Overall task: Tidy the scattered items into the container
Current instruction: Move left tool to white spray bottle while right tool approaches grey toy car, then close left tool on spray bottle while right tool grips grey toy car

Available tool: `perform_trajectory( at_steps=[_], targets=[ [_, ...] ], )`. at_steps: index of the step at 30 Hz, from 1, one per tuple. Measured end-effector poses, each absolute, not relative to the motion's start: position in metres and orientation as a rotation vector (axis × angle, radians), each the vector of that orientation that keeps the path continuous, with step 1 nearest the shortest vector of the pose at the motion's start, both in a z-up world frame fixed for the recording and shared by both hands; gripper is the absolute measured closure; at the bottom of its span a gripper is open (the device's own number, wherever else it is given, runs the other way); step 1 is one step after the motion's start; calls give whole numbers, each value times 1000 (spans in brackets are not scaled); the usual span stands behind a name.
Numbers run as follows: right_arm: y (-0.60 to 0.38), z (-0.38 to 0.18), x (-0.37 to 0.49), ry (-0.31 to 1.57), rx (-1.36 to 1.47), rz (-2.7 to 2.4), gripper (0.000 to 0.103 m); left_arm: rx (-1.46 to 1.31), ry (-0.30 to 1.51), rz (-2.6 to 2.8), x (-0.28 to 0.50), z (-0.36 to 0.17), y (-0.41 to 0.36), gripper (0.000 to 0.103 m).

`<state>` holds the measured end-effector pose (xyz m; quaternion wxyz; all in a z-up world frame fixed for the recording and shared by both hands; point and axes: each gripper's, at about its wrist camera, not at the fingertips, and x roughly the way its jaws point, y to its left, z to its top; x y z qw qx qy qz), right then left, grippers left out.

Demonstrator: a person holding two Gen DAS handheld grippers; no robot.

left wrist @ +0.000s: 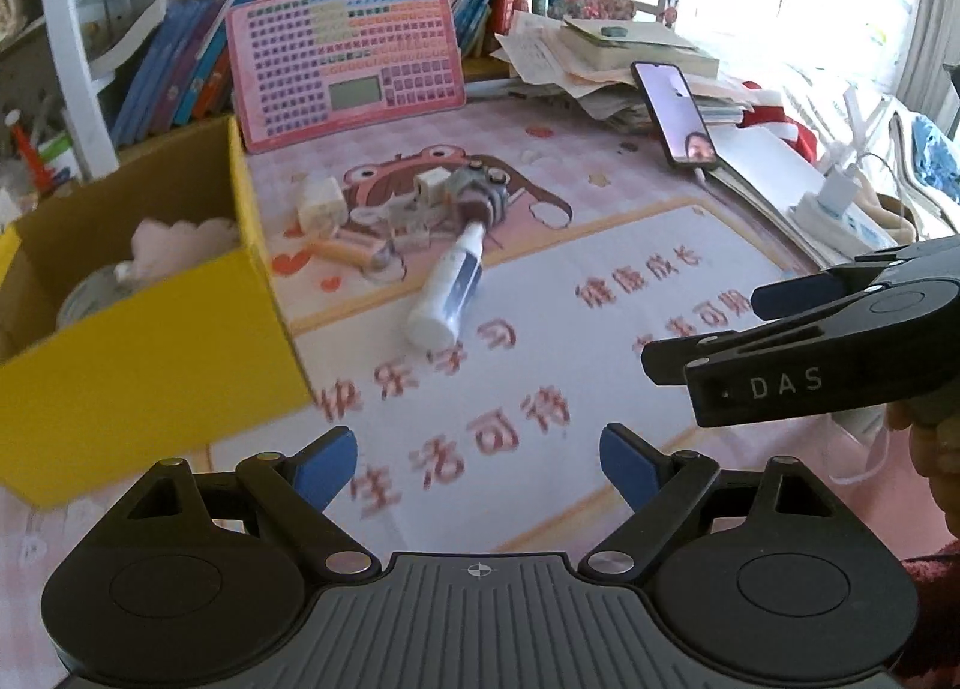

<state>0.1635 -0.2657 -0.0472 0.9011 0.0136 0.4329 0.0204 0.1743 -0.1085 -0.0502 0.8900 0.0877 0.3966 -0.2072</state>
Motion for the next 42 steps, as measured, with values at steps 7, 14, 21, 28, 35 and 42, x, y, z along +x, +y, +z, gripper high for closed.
perform_trajectory(
  at_steps=[7,14,21,28,35,42],
  targets=[
    [-288,-54,200,892,73,69,21,218,805,-412,203,-52,-135,15],
    [-297,-54,249,862,77,102,24,233,800,-387,232,-57,-156,23],
    [-291,-61,308,849,30,174,24,227,826,-346,270,-73,-167,27],
    [-278,-73,365,846,-8,213,25,220,858,-324,307,-86,-177,34],
    [-266,-91,400,892,-40,222,34,220,896,-298,323,-94,-180,44],
    [-273,-108,413,946,-14,220,50,193,947,-305,329,-102,-180,63]
  ],
)
